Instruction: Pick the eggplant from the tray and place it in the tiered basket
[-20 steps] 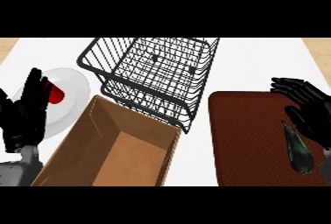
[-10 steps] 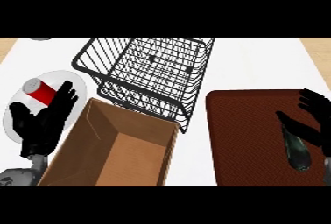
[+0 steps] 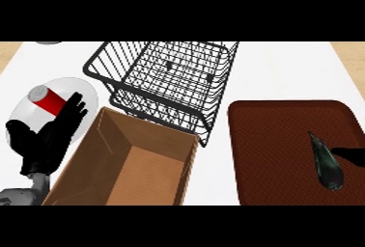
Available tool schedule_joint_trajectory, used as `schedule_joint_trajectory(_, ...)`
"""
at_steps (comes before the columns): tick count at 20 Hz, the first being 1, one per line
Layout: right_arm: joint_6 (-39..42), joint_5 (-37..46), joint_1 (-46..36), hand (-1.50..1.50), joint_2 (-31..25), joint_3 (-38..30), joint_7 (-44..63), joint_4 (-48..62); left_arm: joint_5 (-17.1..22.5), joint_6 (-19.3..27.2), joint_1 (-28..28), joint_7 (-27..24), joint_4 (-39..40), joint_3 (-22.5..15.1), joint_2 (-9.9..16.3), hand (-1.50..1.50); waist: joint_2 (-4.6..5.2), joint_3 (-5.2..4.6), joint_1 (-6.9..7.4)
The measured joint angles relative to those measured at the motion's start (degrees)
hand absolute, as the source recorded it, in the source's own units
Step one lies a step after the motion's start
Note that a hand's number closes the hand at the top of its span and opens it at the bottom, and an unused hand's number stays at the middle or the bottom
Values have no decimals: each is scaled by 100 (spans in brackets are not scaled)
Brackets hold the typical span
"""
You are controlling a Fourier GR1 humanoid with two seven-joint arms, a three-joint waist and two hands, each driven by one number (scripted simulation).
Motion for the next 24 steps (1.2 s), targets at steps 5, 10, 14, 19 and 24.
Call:
schedule_joint_trajectory(5,1606,-376,-207,-150,-855,502,1060,-349,-25,-46,-84,-19,53,-37,-29,0,24,-5,96)
schedule_joint_trajectory(10,2714,-1050,-837,-150,-1010,748,2280,-584,-77,-55,-45,-28,8,-69,-110,0,22,12,124)
schedule_joint_trajectory(14,2797,-876,-1388,-150,-525,1035,2876,-503,-127,-103,-20,-32,10,-21,-171,0,20,21,108)
schedule_joint_trajectory(19,2693,-432,-1335,-150,-125,1218,3054,-388,-107,-244,27,-79,73,154,-161,0,14,27,55)
schedule_joint_trajectory(24,2652,59,-1265,-150,219,1361,3029,20,-290,-171,-93,-31,154,130,-299,0,15,30,37)
